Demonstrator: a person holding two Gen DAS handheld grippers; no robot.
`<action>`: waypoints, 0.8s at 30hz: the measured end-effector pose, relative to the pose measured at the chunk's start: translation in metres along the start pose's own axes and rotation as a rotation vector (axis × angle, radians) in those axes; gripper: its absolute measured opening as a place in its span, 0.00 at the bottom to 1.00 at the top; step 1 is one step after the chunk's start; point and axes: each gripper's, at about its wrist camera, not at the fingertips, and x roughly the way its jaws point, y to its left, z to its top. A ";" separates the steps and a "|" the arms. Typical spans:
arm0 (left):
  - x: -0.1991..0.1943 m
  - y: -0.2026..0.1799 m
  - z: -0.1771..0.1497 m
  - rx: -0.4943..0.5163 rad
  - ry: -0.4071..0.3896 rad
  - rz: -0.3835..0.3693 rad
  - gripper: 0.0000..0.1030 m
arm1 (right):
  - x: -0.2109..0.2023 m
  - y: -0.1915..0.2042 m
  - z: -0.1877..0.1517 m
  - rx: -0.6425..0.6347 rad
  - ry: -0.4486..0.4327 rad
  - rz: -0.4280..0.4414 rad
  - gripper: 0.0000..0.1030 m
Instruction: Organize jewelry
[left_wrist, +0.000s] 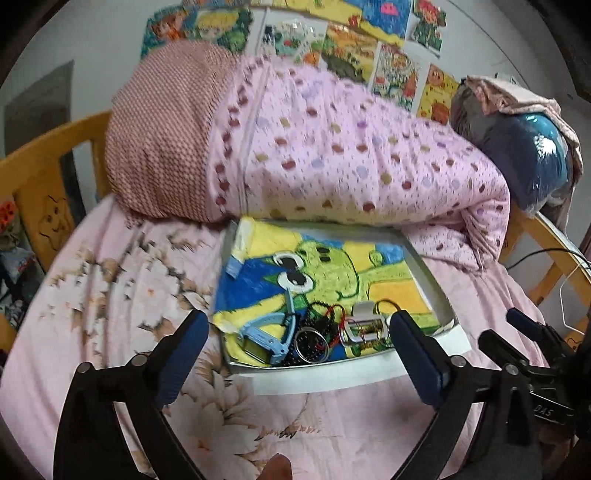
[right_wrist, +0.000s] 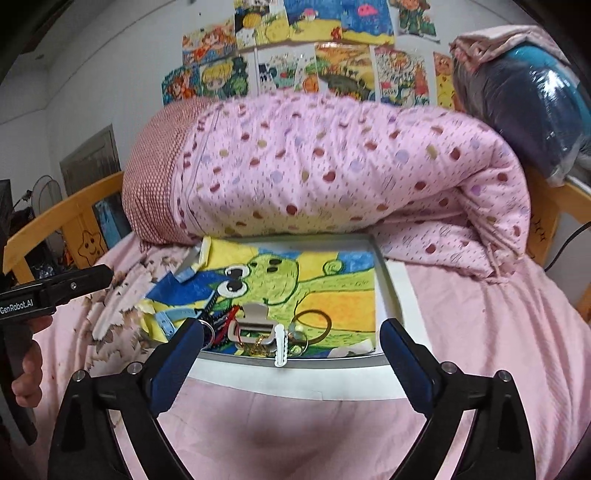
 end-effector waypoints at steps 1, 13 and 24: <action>-0.006 -0.002 0.000 0.003 -0.015 0.012 0.95 | -0.006 0.000 0.001 0.001 -0.013 0.002 0.96; -0.072 -0.015 -0.024 0.021 -0.105 0.057 0.98 | -0.081 0.011 -0.001 -0.006 -0.149 -0.010 1.00; -0.125 -0.030 -0.057 0.055 -0.191 0.081 0.98 | -0.134 0.020 -0.020 -0.001 -0.212 -0.053 1.00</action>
